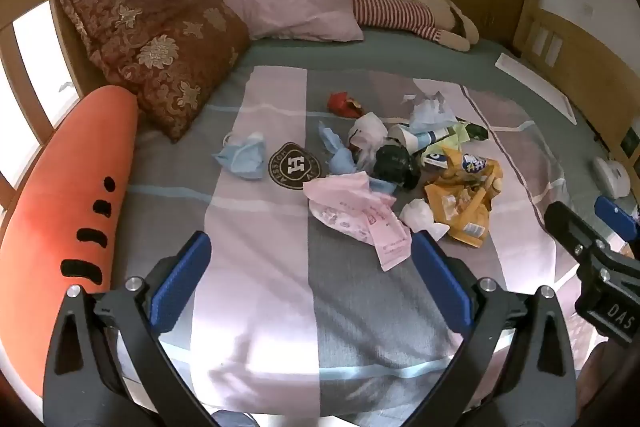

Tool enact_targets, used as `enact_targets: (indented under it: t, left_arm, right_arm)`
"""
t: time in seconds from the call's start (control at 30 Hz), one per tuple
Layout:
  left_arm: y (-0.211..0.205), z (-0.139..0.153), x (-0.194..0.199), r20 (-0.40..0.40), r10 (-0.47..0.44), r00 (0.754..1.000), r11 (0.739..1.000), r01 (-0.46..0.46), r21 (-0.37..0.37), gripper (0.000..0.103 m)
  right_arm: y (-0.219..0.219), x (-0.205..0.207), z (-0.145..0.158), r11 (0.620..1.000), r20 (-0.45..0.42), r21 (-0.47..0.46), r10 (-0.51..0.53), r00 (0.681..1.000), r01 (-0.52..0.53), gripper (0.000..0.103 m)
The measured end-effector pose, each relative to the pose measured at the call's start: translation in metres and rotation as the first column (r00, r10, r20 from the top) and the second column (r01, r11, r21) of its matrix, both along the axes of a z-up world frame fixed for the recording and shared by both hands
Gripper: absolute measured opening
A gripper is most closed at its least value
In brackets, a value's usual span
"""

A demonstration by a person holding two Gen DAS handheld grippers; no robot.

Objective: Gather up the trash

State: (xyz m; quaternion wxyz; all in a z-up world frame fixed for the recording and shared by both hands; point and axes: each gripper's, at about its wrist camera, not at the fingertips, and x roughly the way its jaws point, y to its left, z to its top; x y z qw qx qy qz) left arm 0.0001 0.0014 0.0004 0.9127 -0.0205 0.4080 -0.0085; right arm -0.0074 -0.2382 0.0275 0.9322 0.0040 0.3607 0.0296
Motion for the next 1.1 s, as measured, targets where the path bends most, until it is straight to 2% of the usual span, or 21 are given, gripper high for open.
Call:
enact_targets:
  t: [0.27, 0.3, 1.1]
  left_arm:
    - [-0.005, -0.001, 0.009, -0.011, -0.022, 1.0, 0.999, 0.023, 0.033, 0.1]
    - [0.003, 0.0, 0.003, -0.002, -0.012, 1.0, 1.0, 0.012, 0.013, 0.1]
    - [-0.005, 0.0, 0.0, 0.007, -0.008, 1.0, 0.999, 0.008, 0.033, 0.1]
  right_arm:
    - [0.0, -0.001, 0.0, 1.0, 0.005, 0.002, -0.005, 1.0, 0.005, 0.101]
    - [-0.002, 0.004, -0.002, 1.0, -0.01, 0.008, -0.001, 1.0, 0.002, 0.101]
    - [0.0, 0.0, 0.0, 1.0, -0.017, 0.003, -0.013, 1.0, 0.013, 0.101]
